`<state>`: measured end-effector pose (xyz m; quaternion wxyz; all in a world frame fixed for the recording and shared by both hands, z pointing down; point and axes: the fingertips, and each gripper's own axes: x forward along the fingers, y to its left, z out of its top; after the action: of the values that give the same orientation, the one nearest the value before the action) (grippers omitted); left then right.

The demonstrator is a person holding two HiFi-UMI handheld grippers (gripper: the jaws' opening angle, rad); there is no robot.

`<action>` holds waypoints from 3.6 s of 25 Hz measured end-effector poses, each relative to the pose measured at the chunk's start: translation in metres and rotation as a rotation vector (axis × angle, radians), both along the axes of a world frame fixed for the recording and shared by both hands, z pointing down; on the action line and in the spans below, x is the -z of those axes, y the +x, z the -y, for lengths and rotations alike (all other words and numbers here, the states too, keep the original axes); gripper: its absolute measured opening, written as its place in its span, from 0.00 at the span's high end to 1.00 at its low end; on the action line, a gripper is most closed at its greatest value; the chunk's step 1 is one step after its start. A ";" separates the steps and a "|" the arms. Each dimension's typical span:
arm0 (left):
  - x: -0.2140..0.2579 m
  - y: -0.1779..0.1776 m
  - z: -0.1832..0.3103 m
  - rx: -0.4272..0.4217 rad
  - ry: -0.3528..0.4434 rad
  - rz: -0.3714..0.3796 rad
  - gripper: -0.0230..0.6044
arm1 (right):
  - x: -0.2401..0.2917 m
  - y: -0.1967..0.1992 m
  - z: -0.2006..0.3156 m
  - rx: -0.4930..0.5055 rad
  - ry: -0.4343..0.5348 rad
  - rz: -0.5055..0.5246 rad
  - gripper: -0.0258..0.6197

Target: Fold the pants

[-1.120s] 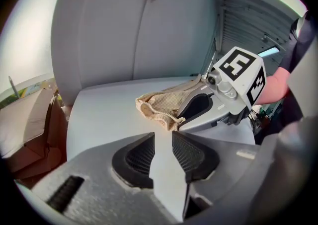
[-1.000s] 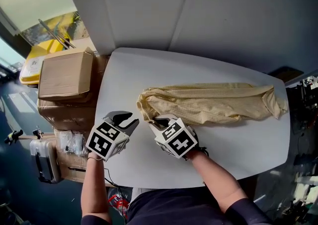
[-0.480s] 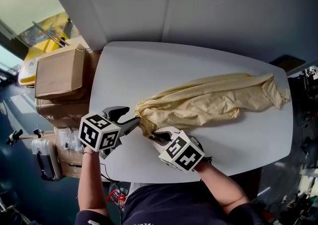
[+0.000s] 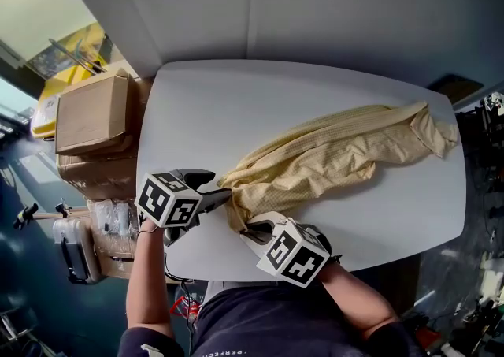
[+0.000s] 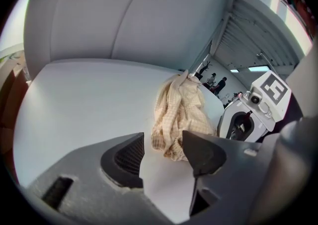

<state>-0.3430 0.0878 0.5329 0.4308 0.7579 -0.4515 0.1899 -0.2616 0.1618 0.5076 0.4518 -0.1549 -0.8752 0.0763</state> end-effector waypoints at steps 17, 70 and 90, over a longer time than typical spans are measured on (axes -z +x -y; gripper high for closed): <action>0.021 0.008 -0.056 -0.086 -0.093 0.060 0.88 | 0.022 -0.004 -0.050 0.068 -0.067 0.051 0.89; 0.129 0.333 0.382 -0.253 0.225 0.242 0.87 | 0.106 0.319 0.407 -0.644 0.087 0.292 0.89; 0.089 0.400 0.498 -0.289 0.283 0.338 0.86 | 0.046 0.418 0.536 -0.987 0.211 0.220 0.88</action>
<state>0.0571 -0.4101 0.4440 0.2075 0.8248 -0.4260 0.3086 0.1568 -0.3747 0.4613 0.2805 0.3157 -0.8894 0.1751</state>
